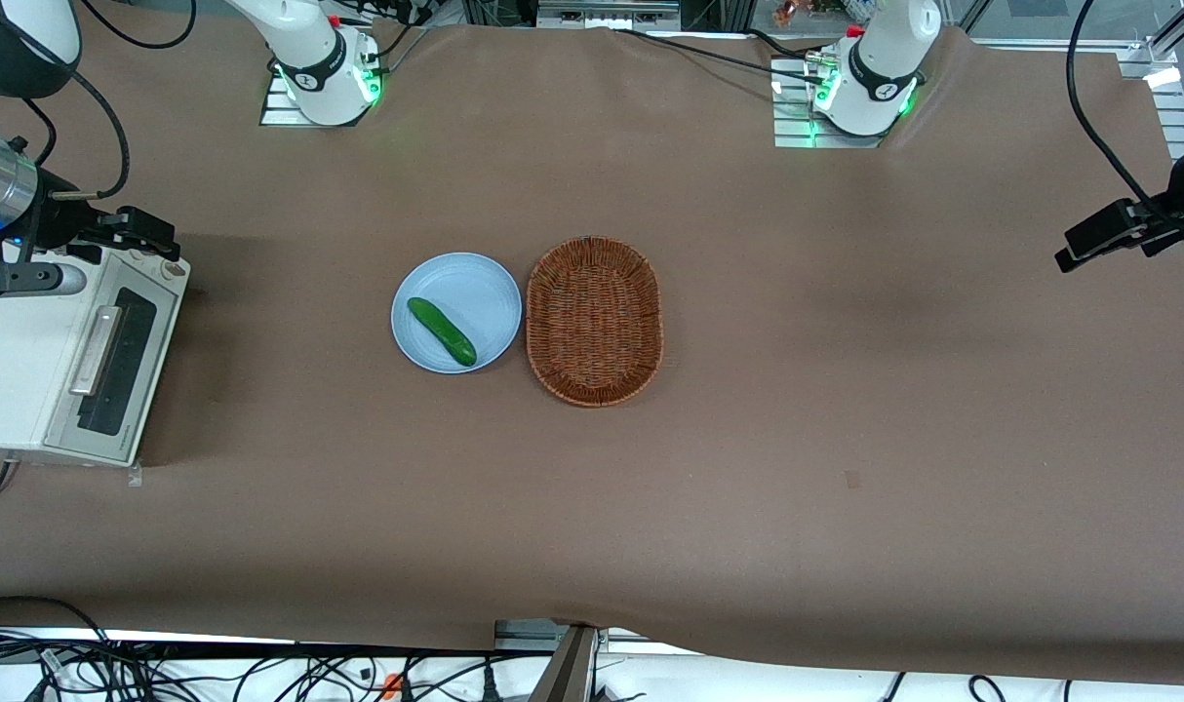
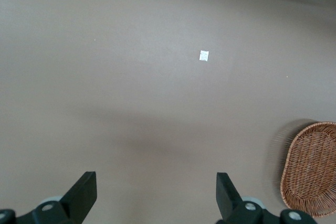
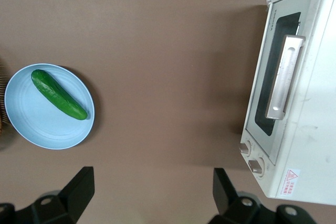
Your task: Open oven door with right arm only
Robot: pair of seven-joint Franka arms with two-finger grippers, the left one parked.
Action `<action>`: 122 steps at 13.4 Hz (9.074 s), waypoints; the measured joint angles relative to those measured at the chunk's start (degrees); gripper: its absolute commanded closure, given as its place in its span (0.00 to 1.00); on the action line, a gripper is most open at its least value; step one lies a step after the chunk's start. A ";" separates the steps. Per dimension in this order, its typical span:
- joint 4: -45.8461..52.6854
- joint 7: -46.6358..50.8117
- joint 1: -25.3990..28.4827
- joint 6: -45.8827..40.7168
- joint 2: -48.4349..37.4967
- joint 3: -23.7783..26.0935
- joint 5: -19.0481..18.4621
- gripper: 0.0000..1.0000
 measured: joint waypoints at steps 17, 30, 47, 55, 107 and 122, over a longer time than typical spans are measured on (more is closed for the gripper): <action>0.06 -0.14 -0.02 -0.63 2.59 0.24 -0.35 1.00; -0.30 4.95 -0.58 4.04 9.75 0.53 -28.09 1.00; -11.51 28.80 -0.66 20.45 17.41 0.27 -49.91 1.00; -11.50 32.43 -0.54 20.37 17.85 0.28 -50.13 1.00; -2.45 -0.92 -5.01 -0.90 -4.94 4.04 0.11 0.00; -2.47 -0.92 -5.08 -0.36 -3.75 3.18 0.11 0.00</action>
